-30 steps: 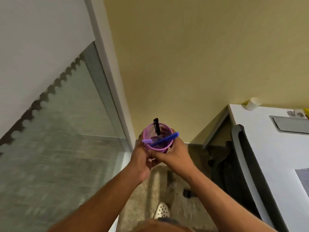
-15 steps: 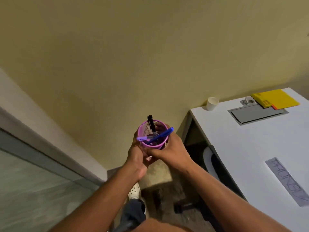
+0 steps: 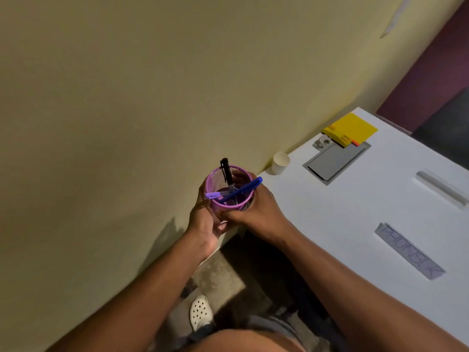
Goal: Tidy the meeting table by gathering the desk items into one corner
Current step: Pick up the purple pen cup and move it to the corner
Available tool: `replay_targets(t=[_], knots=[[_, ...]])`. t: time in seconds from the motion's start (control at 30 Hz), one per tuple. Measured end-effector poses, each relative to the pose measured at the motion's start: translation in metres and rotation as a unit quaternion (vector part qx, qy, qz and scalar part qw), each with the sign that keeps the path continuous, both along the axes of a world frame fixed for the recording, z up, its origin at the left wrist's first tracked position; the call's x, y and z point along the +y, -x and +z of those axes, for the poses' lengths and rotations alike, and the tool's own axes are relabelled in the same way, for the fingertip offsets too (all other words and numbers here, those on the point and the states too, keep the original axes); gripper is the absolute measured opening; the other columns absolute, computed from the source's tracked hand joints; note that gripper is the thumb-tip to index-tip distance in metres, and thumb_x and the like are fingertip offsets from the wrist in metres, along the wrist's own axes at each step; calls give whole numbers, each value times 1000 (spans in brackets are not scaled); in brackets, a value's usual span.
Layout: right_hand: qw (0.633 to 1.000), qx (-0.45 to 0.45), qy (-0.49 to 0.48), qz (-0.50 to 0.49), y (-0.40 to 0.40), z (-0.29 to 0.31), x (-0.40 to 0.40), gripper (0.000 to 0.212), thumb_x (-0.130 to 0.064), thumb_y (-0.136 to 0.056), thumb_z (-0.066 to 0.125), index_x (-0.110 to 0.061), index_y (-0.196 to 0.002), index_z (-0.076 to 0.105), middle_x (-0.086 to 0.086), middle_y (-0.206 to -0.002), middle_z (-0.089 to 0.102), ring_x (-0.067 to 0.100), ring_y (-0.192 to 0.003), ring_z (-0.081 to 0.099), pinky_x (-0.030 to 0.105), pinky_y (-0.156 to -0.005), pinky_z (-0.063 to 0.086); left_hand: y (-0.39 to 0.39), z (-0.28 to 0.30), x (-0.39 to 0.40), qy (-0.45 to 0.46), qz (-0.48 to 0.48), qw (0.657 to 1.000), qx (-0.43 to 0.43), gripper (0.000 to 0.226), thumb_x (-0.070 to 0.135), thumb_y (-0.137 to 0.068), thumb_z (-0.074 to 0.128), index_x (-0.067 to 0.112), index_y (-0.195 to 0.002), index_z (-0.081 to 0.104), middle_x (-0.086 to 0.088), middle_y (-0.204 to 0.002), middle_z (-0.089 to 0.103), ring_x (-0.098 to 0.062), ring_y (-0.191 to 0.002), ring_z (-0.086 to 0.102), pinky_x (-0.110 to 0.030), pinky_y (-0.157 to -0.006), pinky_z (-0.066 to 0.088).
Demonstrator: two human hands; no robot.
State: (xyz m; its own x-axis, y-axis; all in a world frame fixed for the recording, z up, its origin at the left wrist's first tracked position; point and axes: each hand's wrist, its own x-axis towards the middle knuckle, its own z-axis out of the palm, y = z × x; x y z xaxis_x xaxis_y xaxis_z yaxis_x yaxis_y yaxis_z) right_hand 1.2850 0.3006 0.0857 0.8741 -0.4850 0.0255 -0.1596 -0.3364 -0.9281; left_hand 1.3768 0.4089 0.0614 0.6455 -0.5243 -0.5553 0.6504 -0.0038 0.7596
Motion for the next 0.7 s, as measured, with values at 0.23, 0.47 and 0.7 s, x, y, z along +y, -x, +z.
replay_targets(t=[0.23, 0.47, 0.7], knots=[[993, 27, -20, -112, 3, -4, -53, 88, -52, -65, 93, -45, -141, 49, -27, -129, 66, -7, -119, 64, 14, -97, 54, -20, -10, -70, 10, -133, 991, 11, 58, 55, -108, 37, 18, -107, 82, -11, -108, 82, -20, -81, 81, -31, -65, 62], [981, 31, -46, -187, 16, -27, -110, 86, -37, -66, 98, -44, -140, 53, -26, -126, 70, -7, -116, 67, 5, -87, 52, -27, -24, -140, 29, -274, 961, 0, 70, 73, -99, 44, 14, -112, 81, -10, -97, 80, -16, -65, 67, -26, -52, 46], [974, 39, -71, -214, 33, -49, -182, 91, -46, -62, 98, -44, -140, 53, -25, -129, 69, -5, -118, 66, 9, -89, 54, -28, -43, -213, -12, -355, 935, -5, 68, 77, -100, 38, 27, -111, 83, -10, -114, 81, -20, -92, 76, -37, -72, 63]])
